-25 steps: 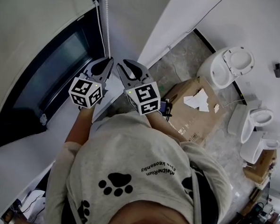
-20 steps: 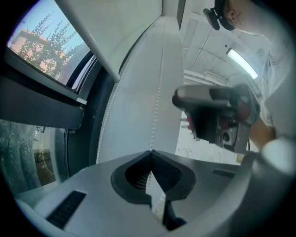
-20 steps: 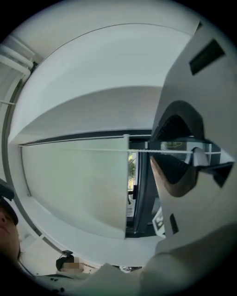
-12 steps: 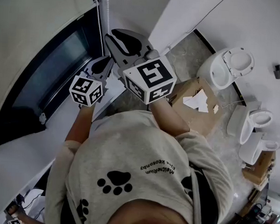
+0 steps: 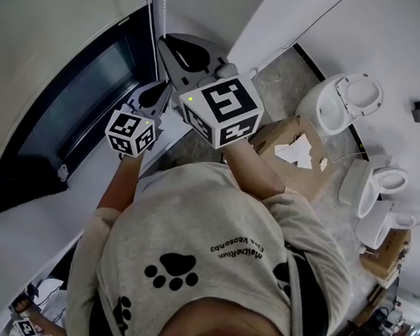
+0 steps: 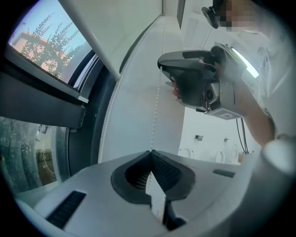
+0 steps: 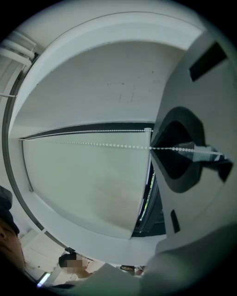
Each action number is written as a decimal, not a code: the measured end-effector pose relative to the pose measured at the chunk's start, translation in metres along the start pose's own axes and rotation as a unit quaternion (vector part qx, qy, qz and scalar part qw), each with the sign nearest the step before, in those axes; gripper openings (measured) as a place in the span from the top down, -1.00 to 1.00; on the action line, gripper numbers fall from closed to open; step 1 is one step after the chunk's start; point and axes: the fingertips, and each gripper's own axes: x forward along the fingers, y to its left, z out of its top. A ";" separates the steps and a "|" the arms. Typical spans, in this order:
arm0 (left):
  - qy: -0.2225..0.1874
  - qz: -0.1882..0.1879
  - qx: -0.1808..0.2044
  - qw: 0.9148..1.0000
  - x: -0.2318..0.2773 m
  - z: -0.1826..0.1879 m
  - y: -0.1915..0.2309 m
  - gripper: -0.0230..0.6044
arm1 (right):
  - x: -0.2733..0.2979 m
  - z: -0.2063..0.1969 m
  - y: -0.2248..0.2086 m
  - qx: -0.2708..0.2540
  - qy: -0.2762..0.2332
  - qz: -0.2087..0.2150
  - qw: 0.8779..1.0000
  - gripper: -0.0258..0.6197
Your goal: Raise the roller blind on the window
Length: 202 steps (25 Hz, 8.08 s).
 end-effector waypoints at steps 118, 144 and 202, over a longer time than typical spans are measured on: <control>-0.030 0.022 0.027 0.999 -0.012 0.077 -0.019 0.90 | -0.010 -0.304 0.028 -0.010 0.204 0.053 0.977 0.89; -0.015 0.025 0.011 1.000 -0.010 0.020 0.001 0.90 | -0.020 -0.272 0.007 0.033 0.172 0.032 0.984 0.58; 0.054 0.020 -0.024 0.998 -0.008 -0.103 0.015 0.90 | 0.008 -0.084 0.003 0.013 0.031 -0.012 0.999 0.89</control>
